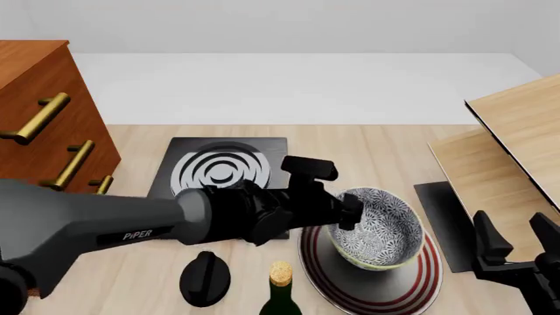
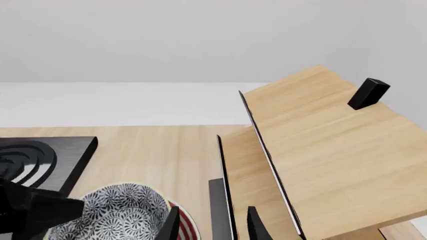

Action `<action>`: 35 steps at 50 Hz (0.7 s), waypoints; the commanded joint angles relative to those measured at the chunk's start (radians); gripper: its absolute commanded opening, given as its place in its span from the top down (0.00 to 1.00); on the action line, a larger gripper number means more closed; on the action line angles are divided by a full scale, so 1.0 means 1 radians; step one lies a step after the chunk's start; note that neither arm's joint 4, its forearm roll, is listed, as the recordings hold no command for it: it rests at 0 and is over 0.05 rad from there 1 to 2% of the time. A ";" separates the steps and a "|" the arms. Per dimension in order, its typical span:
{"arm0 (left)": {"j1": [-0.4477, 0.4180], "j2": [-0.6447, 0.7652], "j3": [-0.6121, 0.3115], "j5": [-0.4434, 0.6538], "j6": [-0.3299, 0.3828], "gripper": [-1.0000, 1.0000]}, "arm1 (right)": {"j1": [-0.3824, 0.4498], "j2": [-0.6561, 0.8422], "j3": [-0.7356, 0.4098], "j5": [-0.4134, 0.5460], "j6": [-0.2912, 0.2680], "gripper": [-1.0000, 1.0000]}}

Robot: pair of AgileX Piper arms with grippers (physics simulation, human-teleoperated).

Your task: Pick up the akita bowl and put it on the plate.

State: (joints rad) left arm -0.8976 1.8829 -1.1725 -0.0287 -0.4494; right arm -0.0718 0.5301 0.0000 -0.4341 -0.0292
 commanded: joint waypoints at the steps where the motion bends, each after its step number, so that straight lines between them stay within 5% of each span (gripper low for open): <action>1: 0.012 -0.124 0.034 0.030 0.018 0.00 | 0.001 0.016 0.000 -0.013 -0.002 0.00; 35: 0.076 -0.524 0.246 0.013 0.069 0.00 | -0.003 0.054 0.000 -0.047 -0.014 0.00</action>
State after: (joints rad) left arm -0.8518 1.4888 -0.9957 -0.0085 -0.3984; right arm -0.0747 0.5902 0.0000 -0.4873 -0.0394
